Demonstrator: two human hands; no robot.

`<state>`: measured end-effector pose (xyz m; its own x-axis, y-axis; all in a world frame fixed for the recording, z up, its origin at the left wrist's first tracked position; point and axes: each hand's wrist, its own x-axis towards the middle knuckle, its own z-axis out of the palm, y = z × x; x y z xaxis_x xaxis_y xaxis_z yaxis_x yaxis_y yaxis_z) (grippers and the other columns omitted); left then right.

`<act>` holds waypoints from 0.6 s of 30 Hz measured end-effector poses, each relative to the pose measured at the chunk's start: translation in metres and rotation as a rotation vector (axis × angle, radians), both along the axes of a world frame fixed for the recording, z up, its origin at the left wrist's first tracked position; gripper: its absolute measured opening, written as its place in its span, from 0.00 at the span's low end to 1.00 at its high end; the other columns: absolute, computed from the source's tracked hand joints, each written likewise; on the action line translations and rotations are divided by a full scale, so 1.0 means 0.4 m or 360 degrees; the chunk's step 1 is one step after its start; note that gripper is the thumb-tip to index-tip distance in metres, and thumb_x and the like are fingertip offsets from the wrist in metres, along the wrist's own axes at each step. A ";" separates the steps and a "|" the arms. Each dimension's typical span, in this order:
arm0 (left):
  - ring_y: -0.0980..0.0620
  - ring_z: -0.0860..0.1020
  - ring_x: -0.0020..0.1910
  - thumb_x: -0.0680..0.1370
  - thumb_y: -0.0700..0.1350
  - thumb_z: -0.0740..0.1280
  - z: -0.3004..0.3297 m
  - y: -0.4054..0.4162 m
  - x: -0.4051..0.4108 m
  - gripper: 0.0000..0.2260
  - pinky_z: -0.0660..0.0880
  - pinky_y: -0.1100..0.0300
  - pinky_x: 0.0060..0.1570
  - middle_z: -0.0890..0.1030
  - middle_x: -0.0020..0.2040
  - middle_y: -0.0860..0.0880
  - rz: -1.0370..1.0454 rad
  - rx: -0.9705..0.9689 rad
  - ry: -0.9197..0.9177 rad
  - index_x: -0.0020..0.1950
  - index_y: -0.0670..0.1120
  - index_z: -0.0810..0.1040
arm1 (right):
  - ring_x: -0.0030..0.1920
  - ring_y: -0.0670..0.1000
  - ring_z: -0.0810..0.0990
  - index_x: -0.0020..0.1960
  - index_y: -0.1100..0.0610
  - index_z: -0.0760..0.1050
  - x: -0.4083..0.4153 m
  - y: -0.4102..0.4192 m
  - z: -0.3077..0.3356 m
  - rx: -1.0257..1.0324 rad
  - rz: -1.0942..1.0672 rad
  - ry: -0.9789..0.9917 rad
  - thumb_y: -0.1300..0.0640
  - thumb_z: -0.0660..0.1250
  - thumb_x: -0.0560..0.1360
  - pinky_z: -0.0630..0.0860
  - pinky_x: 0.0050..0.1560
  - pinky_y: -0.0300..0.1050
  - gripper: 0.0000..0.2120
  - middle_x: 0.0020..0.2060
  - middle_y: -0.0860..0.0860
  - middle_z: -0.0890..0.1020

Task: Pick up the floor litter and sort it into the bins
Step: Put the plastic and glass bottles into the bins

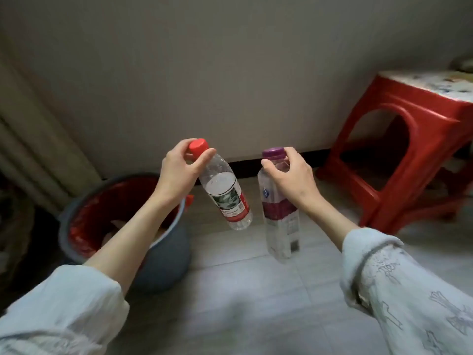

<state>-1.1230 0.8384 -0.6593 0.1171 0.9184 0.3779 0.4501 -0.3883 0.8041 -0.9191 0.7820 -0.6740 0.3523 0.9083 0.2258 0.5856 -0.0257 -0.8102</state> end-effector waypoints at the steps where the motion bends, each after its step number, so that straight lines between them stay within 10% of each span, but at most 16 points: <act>1: 0.56 0.76 0.46 0.74 0.51 0.69 0.012 0.014 -0.075 0.14 0.70 0.71 0.45 0.78 0.48 0.53 0.0127 0.0022 -0.0069 0.57 0.45 0.77 | 0.51 0.50 0.77 0.50 0.51 0.74 -0.065 0.035 0.017 0.0031 0.0078 0.0061 0.44 0.67 0.72 0.73 0.54 0.46 0.13 0.49 0.51 0.78; 10: 0.56 0.75 0.47 0.74 0.48 0.69 0.051 0.057 -0.541 0.15 0.70 0.66 0.48 0.77 0.49 0.51 0.0903 0.0146 -0.0356 0.58 0.44 0.75 | 0.55 0.50 0.77 0.55 0.51 0.74 -0.528 0.259 0.138 0.0325 0.0357 0.0456 0.44 0.67 0.73 0.73 0.62 0.51 0.15 0.53 0.52 0.79; 18: 0.50 0.75 0.54 0.74 0.48 0.69 -0.192 0.054 -0.636 0.13 0.68 0.60 0.48 0.76 0.52 0.49 0.0781 -0.0547 0.0399 0.55 0.46 0.73 | 0.62 0.50 0.74 0.65 0.53 0.70 -0.710 0.305 0.013 0.0079 0.0696 0.0183 0.49 0.71 0.71 0.70 0.64 0.47 0.25 0.60 0.52 0.77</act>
<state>-1.3773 0.8599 -0.7362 -0.3007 0.9512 0.0686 0.6998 0.1712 0.6935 -1.2030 0.9039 -0.6687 -0.0368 0.9663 0.2547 0.4388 0.2446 -0.8647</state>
